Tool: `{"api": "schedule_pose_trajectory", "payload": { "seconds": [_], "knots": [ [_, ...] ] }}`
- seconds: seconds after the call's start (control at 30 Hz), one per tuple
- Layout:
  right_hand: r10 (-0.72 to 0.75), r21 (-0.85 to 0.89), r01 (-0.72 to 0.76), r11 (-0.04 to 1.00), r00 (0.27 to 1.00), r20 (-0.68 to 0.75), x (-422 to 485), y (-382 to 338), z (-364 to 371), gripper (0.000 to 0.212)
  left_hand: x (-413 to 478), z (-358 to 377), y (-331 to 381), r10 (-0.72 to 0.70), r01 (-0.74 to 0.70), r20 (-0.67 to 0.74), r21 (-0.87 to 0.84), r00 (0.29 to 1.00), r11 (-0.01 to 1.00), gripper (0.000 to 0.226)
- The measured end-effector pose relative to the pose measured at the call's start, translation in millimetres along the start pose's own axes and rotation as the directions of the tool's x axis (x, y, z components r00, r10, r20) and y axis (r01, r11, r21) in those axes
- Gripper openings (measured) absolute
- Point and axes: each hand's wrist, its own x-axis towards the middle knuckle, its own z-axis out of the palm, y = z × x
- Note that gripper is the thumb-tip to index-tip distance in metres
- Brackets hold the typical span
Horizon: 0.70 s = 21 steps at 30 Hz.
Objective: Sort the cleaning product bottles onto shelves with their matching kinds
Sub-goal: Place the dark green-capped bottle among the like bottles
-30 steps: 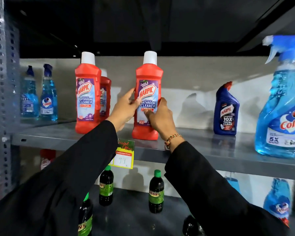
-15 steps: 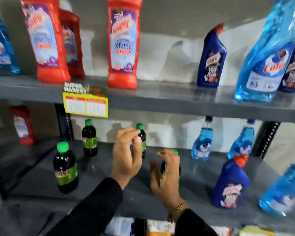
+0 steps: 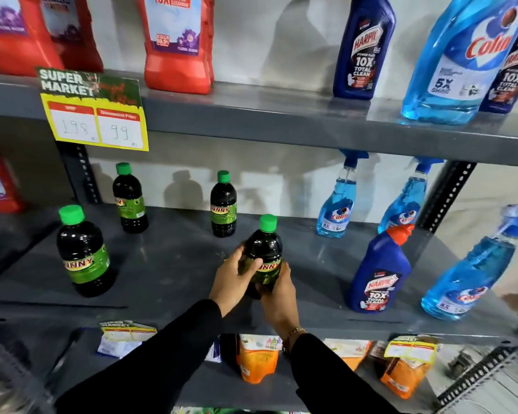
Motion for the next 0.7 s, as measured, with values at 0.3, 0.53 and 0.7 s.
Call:
{"api": "schedule_pose_trajectory", "payload": {
  "seconds": [0.3,0.53,0.7],
  "knots": [
    [-0.072,0.058,0.067,0.996,0.992,0.105,0,-19,66,0.052,-1,-67,-32,0.002,0.004,-0.099,0.062,0.995,0.998,0.051],
    [-0.030,-0.044,0.037,0.998,0.988,0.152,-3,-21,52,0.064,-8,-48,-34,0.011,0.004,-0.219,0.069,0.976,0.998,0.059],
    [-0.492,-0.079,0.486,0.871,0.861,-0.131,-10,-68,-22,0.045,-25,-30,39,0.539,-0.515,-0.486,0.197,0.688,0.834,0.047]
  ]
}}
